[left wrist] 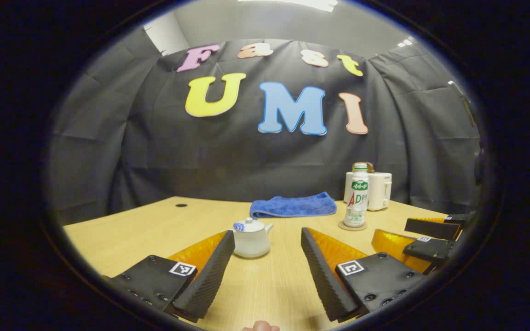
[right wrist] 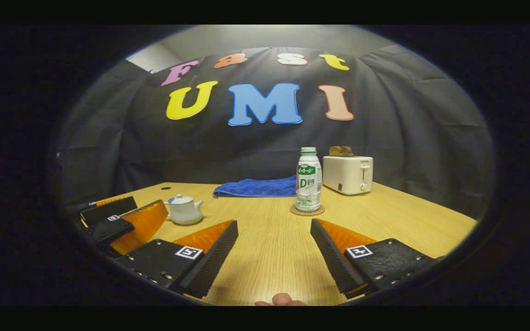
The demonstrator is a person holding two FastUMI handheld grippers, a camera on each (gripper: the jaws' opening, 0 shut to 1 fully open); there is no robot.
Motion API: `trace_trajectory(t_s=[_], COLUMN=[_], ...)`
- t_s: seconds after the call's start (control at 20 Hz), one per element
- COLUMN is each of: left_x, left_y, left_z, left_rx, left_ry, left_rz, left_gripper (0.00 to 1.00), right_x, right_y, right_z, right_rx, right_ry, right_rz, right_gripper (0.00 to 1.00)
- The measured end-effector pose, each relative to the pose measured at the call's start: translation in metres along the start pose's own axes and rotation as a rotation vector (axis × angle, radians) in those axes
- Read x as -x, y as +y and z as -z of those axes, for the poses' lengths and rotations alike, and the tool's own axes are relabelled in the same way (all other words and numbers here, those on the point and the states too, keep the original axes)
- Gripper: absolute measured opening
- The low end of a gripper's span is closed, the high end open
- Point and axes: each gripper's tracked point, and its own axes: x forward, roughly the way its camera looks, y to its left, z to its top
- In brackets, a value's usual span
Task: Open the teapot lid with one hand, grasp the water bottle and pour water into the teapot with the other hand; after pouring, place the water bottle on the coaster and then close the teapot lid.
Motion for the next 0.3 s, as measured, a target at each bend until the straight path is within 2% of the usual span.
trace_trajectory(t_s=[0.1, 0.25, 0.3], left_x=[0.005, 0.005, 0.006], left_y=[-0.003, -0.006, -0.005], left_z=[-0.004, -0.003, -0.003], left_rx=[0.005, 0.011, 0.013], left_ry=[-0.011, -0.007, -0.007], left_rz=[-0.017, -0.029, -0.031], left_gripper=[0.97, 0.94, 0.99], right_x=[0.009, 0.016, 0.015], right_y=[0.000, -0.005, -0.004], right_z=[-0.011, -0.009, -0.008], right_rx=[0.006, -0.004, -0.002], right_ry=[-0.073, -0.080, -0.076], right_rz=[0.014, 0.043, 0.042], right_gripper=[0.98, 0.95, 0.95])
